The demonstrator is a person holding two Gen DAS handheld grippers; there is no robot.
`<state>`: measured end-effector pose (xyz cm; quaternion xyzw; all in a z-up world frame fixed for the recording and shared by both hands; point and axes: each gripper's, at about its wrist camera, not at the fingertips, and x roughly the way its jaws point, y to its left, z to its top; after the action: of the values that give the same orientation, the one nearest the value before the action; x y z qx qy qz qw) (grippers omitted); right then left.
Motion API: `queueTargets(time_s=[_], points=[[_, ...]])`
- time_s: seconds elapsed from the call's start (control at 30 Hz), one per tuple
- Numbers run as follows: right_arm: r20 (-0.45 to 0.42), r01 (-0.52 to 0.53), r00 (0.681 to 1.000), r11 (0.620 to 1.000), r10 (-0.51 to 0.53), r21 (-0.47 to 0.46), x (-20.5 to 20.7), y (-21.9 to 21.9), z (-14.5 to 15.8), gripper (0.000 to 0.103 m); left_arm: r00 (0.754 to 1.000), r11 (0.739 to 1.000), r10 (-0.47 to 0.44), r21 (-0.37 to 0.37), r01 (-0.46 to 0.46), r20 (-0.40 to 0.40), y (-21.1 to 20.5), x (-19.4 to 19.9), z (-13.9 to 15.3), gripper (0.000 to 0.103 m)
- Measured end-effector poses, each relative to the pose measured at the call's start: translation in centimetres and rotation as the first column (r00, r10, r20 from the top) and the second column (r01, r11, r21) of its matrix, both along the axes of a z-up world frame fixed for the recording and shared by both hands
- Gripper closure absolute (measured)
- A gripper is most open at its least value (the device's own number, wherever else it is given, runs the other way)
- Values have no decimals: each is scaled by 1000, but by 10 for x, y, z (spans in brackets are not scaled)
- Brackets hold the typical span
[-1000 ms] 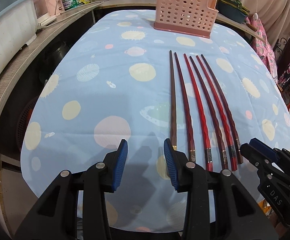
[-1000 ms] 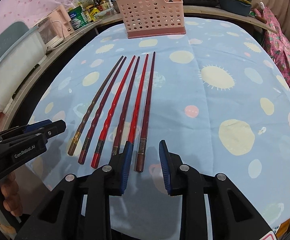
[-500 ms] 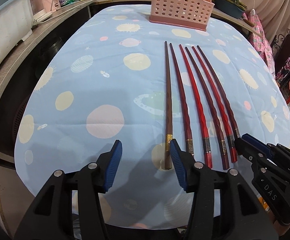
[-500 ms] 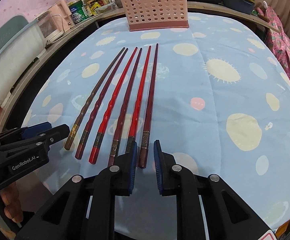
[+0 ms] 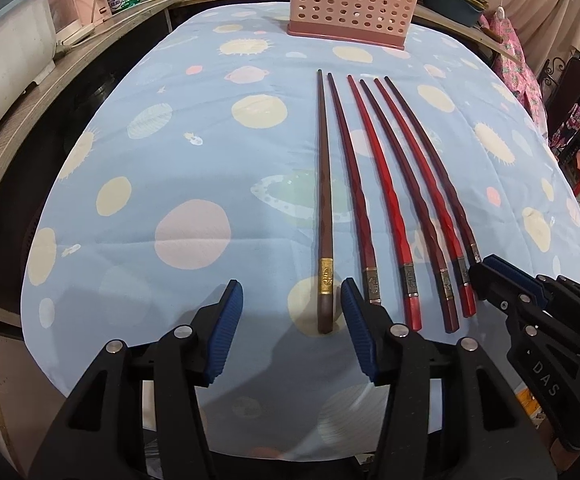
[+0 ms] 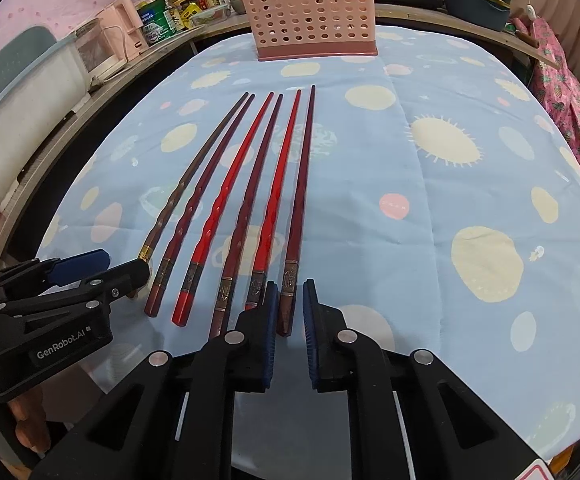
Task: Organize utensils
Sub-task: 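Move both open tools back over the dark-red chopstick row, then grasp a brown gold-banded chopstick with the left tool while the right tool grasps a dark-red chopstick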
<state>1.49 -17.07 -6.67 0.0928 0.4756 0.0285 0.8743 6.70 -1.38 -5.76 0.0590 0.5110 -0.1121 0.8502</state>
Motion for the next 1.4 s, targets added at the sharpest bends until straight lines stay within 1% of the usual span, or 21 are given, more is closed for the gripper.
queueTargets(time_s=[0.13, 0.3, 0.37, 0.4, 0.47, 0.5, 0.57, 0.63, 0.87, 1.03, 1.23, 1.4], points=[[1, 0, 1000, 1000, 0, -4, -1, 0, 0, 92, 1000, 1000, -4, 10, 4, 11, -2, 0, -1, 53], [4, -2, 1000, 1000, 2, -12, -1, 1, 0, 92, 999, 999, -11, 32, 10, 32, -5, -2, -2, 54], [5, -3, 1000, 1000, 3, -14, -1, 1, 0, 92, 999, 999, -19, 42, 17, 43, -6, -3, -2, 62], [5, -3, 1000, 1000, 3, -14, -1, 1, 0, 92, 999, 999, -22, 43, 20, 46, -6, -4, -1, 64], [5, -2, 1000, 1000, 2, -12, -1, 1, 0, 92, 999, 999, -24, 40, 22, 47, -5, -4, -1, 74], [5, -2, 1000, 1000, 2, -13, -1, 1, -1, 93, 999, 999, -26, 37, 24, 46, -5, -3, 0, 77], [4, -1, 1000, 1000, 1, -12, -1, 1, -1, 94, 999, 999, -25, 34, 23, 45, -4, -2, 0, 88], [3, 1, 1000, 1000, -1, -8, -2, 0, -1, 95, 999, 999, -26, 30, 25, 42, -3, -2, 0, 94], [3, 3, 1000, 1000, -3, 0, -4, -3, 1, 95, 999, 1000, -28, 8, 28, 31, -2, -4, 5, 95], [21, 12, 1000, 1000, -12, 12, -8, -9, 11, 95, 999, 1000, -26, -1, 26, 42, -4, -7, 17, 95], [73, 24, 997, 999, -25, 24, -10, -16, 36, 95, 998, 999, -16, -27, 18, 61, -3, -8, 38, 95], [133, 33, 990, 999, -37, 31, -9, -22, 64, 95, 996, 998, -11, -59, 16, 88, -2, -7, 59, 95]])
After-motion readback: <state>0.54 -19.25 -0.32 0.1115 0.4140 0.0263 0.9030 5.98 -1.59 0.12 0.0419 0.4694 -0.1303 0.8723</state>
